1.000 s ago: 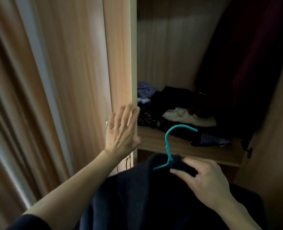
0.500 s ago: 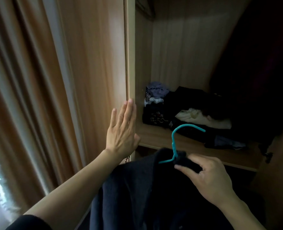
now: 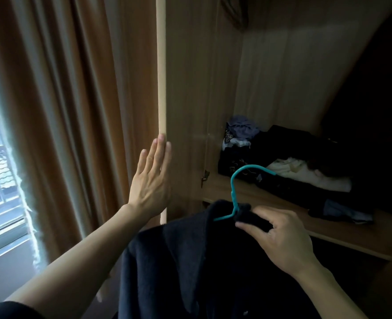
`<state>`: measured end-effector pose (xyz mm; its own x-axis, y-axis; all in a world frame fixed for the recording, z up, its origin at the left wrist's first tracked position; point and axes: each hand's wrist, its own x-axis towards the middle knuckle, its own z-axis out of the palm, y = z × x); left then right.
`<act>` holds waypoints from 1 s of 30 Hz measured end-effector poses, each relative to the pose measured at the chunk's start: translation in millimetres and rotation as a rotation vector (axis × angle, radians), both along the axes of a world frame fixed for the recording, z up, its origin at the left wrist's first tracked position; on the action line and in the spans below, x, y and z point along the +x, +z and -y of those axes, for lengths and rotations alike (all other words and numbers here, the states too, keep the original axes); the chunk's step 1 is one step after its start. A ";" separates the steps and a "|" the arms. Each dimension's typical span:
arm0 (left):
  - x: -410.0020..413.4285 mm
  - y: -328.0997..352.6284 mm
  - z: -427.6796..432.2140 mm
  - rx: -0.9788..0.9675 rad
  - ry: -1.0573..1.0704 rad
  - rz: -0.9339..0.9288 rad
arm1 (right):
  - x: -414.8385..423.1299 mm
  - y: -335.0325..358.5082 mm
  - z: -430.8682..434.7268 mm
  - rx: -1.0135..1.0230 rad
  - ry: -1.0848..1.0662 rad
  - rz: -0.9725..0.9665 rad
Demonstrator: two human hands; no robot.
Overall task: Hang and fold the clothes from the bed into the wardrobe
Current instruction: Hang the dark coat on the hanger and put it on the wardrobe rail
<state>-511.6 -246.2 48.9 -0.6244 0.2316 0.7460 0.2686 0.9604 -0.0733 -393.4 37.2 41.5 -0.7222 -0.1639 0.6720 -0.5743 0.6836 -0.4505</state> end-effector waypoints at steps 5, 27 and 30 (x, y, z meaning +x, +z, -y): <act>-15.3 3.9 47.6 0.006 0.078 0.050 | -12.4 4.0 26.4 0.019 0.020 -0.031; 44.8 24.1 57.7 0.086 -0.688 0.135 | -29.2 21.1 57.9 0.054 -0.047 -0.160; 53.5 26.6 51.8 0.145 -0.824 0.452 | -29.4 28.4 49.0 0.043 -0.090 -0.192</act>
